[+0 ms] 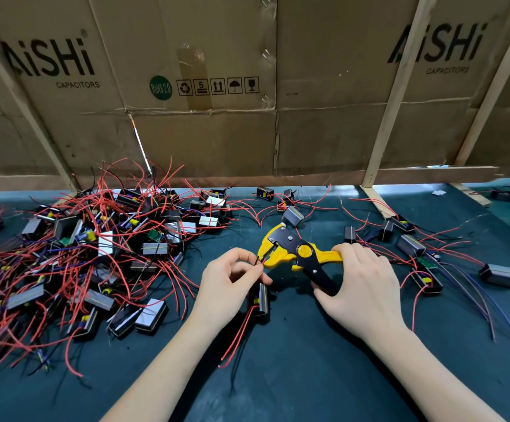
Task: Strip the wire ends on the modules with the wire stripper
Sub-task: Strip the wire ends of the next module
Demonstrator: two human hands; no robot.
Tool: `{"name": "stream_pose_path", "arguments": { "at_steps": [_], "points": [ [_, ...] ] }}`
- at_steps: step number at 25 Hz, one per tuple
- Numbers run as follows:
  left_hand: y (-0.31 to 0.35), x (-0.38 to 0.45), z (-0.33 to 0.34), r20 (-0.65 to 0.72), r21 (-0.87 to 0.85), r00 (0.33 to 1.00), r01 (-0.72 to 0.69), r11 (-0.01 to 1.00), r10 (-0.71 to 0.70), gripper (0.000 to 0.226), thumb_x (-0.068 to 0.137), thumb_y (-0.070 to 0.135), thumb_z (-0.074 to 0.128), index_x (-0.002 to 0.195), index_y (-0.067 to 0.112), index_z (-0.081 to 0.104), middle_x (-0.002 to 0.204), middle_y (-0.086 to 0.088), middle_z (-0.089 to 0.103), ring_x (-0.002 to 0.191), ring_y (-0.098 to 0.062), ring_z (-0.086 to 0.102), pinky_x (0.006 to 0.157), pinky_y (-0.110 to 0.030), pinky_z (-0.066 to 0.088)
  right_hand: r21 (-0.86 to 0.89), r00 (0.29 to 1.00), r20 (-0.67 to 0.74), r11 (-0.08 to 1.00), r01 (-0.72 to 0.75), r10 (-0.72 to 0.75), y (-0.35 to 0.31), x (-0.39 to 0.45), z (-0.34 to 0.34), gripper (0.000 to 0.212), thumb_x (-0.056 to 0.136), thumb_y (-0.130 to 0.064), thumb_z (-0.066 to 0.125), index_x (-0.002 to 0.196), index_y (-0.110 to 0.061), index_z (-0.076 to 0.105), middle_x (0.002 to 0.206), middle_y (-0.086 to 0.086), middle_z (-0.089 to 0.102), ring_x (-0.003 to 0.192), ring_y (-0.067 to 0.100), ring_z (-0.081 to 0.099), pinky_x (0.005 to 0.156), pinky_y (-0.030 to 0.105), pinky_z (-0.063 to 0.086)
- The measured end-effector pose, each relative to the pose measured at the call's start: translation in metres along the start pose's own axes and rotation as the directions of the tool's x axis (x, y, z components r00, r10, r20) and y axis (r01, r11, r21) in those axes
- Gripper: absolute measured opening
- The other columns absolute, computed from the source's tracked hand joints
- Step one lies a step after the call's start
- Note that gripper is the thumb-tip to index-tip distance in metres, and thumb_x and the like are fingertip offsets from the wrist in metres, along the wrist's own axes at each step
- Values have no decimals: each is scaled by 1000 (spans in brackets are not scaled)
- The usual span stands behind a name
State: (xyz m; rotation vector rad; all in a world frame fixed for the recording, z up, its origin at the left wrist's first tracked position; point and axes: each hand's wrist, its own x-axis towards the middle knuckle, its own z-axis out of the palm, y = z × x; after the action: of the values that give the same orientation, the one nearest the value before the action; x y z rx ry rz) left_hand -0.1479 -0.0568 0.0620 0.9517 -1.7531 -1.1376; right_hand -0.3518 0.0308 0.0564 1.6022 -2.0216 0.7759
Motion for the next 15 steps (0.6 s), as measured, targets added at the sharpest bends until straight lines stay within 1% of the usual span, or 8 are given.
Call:
{"name": "stream_pose_path", "arguments": {
  "at_steps": [2,5,8,11,15],
  "points": [
    [-1,0,1,2,-7,1000,6,1000,-6,8,93,14,63,86,16,61,72,1,76,70,-31,55,82,-49,48,9,1000,0,1000,-6,6,0,0,-1,50,56,-40,84,91,-11,61,79,1,59,75,31,59,65,38,43],
    [-1,0,1,-2,-4,1000,7,1000,-7,8,93,14,64,86,15,62,71,1,76,73,-38,60,83,-46,49,7,1000,1,1000,-18,18,-2,-1,-3,48,57,-42,84,85,-12,59,74,1,59,70,31,59,62,36,44],
    [-1,1,1,-12,2,1000,3,1000,-3,7,93,14,64,86,13,62,71,2,76,78,-35,63,83,-42,49,11,1000,-8,1000,-26,26,-3,-1,-3,46,57,-42,85,81,-12,59,70,0,58,63,31,58,56,32,40],
    [-2,1,0,-11,10,1000,7,1000,-7,7,92,13,64,86,12,63,71,2,76,81,-37,63,85,-44,48,11,1000,-24,1000,-14,14,-3,-1,-2,45,56,-40,85,78,-12,58,67,0,57,60,31,58,53,29,36],
    [-2,1,0,2,32,1000,5,999,-5,7,93,14,64,86,12,64,72,3,76,81,-39,62,85,-44,48,-11,1000,-28,1000,6,-6,-1,0,-3,46,55,-40,87,75,-11,58,64,1,56,58,31,58,50,29,39]
  ]
}}
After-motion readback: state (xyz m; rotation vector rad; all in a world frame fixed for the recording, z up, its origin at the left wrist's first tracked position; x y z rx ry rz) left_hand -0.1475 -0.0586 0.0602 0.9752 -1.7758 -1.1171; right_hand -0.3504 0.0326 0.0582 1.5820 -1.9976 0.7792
